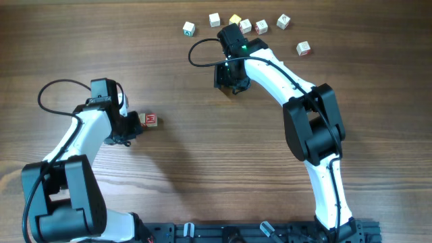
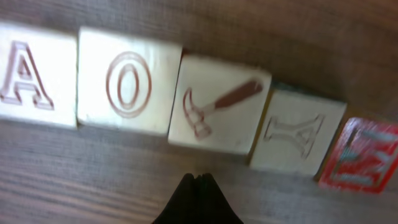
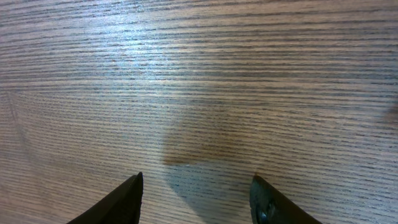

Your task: Form a horizontal line

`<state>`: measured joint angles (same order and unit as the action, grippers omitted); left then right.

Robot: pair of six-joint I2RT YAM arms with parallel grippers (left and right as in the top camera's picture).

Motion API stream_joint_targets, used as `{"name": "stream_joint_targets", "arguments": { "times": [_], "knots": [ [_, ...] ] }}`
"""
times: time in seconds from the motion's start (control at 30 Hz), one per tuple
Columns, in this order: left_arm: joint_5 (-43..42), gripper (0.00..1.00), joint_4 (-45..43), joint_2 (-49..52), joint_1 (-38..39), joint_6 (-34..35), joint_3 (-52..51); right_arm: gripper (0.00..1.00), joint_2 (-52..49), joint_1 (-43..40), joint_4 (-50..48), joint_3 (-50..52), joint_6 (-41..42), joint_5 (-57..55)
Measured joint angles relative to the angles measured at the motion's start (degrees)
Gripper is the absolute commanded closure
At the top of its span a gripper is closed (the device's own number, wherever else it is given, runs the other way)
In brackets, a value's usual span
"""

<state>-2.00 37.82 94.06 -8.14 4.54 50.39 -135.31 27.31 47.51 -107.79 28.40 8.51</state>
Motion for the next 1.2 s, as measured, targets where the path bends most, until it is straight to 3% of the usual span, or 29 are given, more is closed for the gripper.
{"name": "stream_joint_targets", "arguments": {
  "times": [0.3,1.2],
  "knots": [
    [-4.7,0.96,0.5,0.0,0.0,0.0,0.0,0.43,0.0,0.0,0.0,0.0,0.0,0.0],
    [-5.6,0.96,-3.8,0.0,0.0,0.0,0.0,0.43,0.0,0.0,0.0,0.0,0.0,0.0]
  ]
}}
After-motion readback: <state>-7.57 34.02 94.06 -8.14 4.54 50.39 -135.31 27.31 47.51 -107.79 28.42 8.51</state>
